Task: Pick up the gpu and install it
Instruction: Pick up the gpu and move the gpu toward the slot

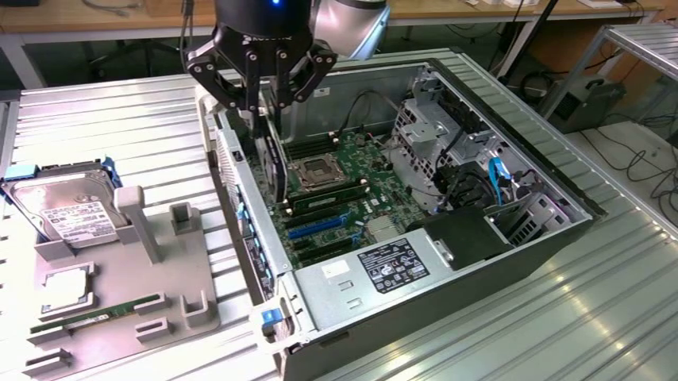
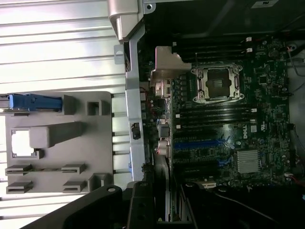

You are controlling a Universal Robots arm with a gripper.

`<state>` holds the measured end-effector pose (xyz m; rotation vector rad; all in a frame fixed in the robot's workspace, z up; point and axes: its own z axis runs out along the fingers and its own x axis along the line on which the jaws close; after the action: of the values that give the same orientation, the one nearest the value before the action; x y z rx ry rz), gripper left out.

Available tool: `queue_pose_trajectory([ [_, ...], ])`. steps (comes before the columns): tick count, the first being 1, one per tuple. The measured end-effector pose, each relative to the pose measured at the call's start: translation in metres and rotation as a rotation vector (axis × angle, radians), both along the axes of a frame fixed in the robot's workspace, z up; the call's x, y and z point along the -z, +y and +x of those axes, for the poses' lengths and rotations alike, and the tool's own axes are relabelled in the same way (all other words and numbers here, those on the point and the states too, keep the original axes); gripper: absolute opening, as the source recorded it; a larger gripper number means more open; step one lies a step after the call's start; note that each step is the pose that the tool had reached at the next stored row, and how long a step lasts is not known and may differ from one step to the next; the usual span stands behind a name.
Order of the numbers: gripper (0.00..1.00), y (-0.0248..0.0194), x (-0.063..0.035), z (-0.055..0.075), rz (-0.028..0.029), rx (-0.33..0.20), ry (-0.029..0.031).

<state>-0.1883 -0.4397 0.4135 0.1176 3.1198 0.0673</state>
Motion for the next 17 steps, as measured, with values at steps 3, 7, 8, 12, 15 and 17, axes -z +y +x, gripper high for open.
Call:
queue_pose_trajectory([
  [3, 0.26, 0.0000, 0.0003, 0.002, -0.0002, 0.000, 0.0001],
  [7, 0.26, 0.0000, 0.0014, 0.004, -0.0001, 0.000, 0.0003],
  [8, 0.26, 0.0000, 0.0017, 0.005, -0.0001, 0.000, 0.0005],
  [12, 0.26, 0.0003, 0.0030, 0.008, -0.0001, 0.000, 0.0011],
  [15, 0.26, 0.0006, 0.0042, 0.012, -0.0001, 0.000, 0.0019],
  [17, 0.26, 0.0011, 0.0054, 0.016, -0.0002, -0.001, 0.0029],
])
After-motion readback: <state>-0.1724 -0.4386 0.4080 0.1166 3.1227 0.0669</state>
